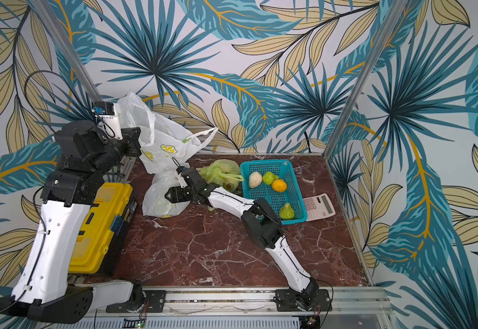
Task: Place the pears into plastic bags & tie knots
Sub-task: Move the plastic bag to the center of the board.
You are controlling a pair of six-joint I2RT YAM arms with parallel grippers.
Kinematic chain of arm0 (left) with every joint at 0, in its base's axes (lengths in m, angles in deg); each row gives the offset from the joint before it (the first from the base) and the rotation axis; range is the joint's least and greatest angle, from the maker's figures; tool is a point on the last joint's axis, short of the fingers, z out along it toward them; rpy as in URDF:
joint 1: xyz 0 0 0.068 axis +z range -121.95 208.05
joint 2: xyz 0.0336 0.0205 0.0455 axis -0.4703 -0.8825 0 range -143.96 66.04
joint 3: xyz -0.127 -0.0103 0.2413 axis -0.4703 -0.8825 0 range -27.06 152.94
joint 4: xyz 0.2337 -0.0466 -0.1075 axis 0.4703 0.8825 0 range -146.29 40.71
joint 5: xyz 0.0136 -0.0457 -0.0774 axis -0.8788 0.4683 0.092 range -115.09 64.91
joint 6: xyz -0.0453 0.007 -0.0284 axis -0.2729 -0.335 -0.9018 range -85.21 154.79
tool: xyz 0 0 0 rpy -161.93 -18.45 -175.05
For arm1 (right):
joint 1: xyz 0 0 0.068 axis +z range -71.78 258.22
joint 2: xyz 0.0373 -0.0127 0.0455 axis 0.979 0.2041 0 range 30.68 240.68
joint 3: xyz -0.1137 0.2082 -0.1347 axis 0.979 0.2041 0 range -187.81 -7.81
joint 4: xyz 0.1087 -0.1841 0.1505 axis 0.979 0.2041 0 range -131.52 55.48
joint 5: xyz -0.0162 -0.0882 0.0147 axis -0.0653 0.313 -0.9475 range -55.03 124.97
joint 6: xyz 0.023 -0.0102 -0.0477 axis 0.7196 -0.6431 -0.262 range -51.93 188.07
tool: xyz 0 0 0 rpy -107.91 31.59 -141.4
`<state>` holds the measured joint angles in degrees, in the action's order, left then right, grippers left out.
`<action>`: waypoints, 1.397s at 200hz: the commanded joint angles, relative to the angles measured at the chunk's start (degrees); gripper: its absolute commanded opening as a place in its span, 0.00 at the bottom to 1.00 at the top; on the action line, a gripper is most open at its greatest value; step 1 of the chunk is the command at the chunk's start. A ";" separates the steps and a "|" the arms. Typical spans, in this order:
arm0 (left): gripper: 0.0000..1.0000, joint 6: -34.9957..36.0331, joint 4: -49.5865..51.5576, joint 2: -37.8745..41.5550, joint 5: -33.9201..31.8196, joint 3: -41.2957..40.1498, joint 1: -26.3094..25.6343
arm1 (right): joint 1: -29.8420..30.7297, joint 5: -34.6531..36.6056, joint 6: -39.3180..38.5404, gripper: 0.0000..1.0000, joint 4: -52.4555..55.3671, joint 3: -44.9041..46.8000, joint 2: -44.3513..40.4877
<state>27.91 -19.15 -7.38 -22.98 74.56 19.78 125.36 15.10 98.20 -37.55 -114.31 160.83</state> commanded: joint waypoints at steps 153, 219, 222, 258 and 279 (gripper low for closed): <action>0.00 -12.08 0.21 5.63 4.56 -8.11 -10.73 | 1.73 33.42 28.64 0.76 -18.81 25.58 -30.38; 0.03 -14.45 0.12 6.57 3.52 -12.01 -13.82 | -0.68 40.41 36.80 0.60 -5.84 18.16 -23.17; 0.03 -14.48 0.12 6.46 3.76 -11.98 -13.85 | -0.72 40.26 36.89 0.57 -5.89 18.23 -23.15; 0.33 -12.06 1.41 6.57 7.47 -11.16 -13.50 | -3.04 28.49 19.77 0.19 -2.61 14.82 -24.64; 0.47 -12.18 6.20 6.15 12.13 -8.71 -8.15 | -4.30 19.23 8.91 0.11 11.60 9.14 -25.99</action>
<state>14.82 -17.27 -1.46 -16.25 62.96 7.10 122.74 45.91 122.77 -38.86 -99.47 137.42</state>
